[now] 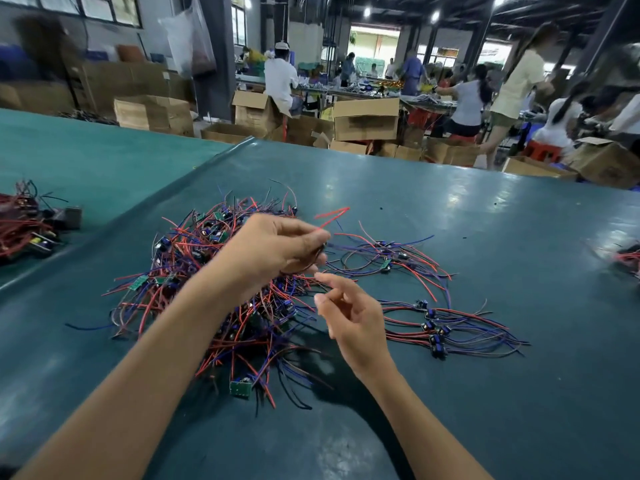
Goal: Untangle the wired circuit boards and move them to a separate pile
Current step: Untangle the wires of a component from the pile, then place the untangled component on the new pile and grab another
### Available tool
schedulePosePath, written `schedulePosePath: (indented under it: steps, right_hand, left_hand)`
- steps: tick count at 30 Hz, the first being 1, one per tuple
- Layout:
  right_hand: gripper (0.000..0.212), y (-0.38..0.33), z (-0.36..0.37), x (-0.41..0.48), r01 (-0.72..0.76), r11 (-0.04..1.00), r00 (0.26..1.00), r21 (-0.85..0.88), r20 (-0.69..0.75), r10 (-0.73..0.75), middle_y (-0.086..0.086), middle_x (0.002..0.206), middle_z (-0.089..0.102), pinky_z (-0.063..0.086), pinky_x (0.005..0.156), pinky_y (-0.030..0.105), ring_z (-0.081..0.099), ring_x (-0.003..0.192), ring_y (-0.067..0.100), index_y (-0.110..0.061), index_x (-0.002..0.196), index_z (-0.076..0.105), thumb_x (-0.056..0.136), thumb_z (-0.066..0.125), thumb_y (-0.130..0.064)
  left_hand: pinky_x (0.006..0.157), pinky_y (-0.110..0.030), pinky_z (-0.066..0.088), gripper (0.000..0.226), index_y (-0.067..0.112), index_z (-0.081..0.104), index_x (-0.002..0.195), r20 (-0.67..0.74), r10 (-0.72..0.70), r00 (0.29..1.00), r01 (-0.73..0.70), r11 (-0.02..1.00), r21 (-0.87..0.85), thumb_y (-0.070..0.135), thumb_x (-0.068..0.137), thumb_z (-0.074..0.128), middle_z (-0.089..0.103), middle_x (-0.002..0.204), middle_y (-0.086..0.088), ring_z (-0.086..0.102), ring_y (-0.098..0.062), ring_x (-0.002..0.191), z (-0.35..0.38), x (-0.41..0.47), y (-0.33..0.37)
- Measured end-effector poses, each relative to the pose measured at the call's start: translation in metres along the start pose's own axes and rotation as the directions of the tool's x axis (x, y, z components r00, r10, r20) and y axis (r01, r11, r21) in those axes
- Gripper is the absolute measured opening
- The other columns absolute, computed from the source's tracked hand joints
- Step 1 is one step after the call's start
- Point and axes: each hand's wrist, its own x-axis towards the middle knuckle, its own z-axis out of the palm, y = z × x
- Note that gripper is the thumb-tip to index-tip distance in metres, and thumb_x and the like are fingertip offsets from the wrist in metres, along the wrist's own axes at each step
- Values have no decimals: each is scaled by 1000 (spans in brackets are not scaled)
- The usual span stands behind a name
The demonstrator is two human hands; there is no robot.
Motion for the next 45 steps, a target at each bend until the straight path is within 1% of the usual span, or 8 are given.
schedulePosePath:
  steps: [8,20,24,29,32,38,40,45]
  right_hand:
    - [14,-13,-15,12,-105,943,983,316,-111,147,8,56,49,29,41,22,37,45,17,-11,101,77,92,70,-20]
    - [27,-11,-23,20,-245,862,962,443,-2,274,12,81,70,38,57,32,56,61,24,-16,95,78,75,81,-35]
    - [18,-11,-25,19,-244,891,967,383,23,255,11,84,72,39,56,30,58,65,23,-15,93,79,77,79,-23]
    - [17,-18,-36,26,-229,797,959,559,-13,284,11,90,72,46,54,28,66,68,19,-13,94,68,81,71,-23]
    - [18,-22,-47,27,-273,657,945,703,66,321,7,71,62,45,58,30,59,63,19,-9,89,67,79,69,-24]
    - [22,-26,-48,23,-394,431,908,812,270,320,0,64,49,43,57,26,48,60,14,-7,82,75,78,74,-29]
    - [32,-28,-45,23,-417,433,904,799,314,290,0,64,50,44,58,25,49,60,14,-6,83,75,69,86,-32]
    - [41,-25,-46,23,-398,403,912,824,305,274,0,70,59,53,64,30,59,64,16,-10,87,77,63,93,-39]
  left_hand:
    - [55,-14,47,31,16,82,96,-101,-146,984,120,966,-228,37,74,74,73,81,1,65,-4,68,23,-7,-67]
    - [72,-29,62,7,5,64,98,-156,-9,988,-83,815,-574,2,93,61,71,88,-13,74,-20,75,45,-7,-80]
    - [65,-24,58,12,7,71,94,-214,16,977,-120,867,-483,15,84,70,73,91,-14,73,-17,76,47,-9,-89]
    - [45,-24,46,34,12,72,78,-149,210,966,-203,977,62,40,96,64,75,78,-8,72,-20,65,42,-17,-90]
    - [48,-24,33,54,15,63,57,110,87,990,-64,979,-191,60,86,67,61,56,-9,54,-20,46,26,-24,-78]
    - [39,-21,17,62,14,46,60,549,229,804,377,517,-768,61,101,39,34,54,5,32,-8,45,-4,-14,-60]
    - [36,-16,28,61,8,67,98,631,288,721,427,532,-731,63,100,39,43,66,3,39,-6,48,-9,-9,-54]
    - [26,-13,33,79,16,45,148,756,449,476,497,571,-653,74,97,31,60,60,-7,43,0,29,-28,14,-35]
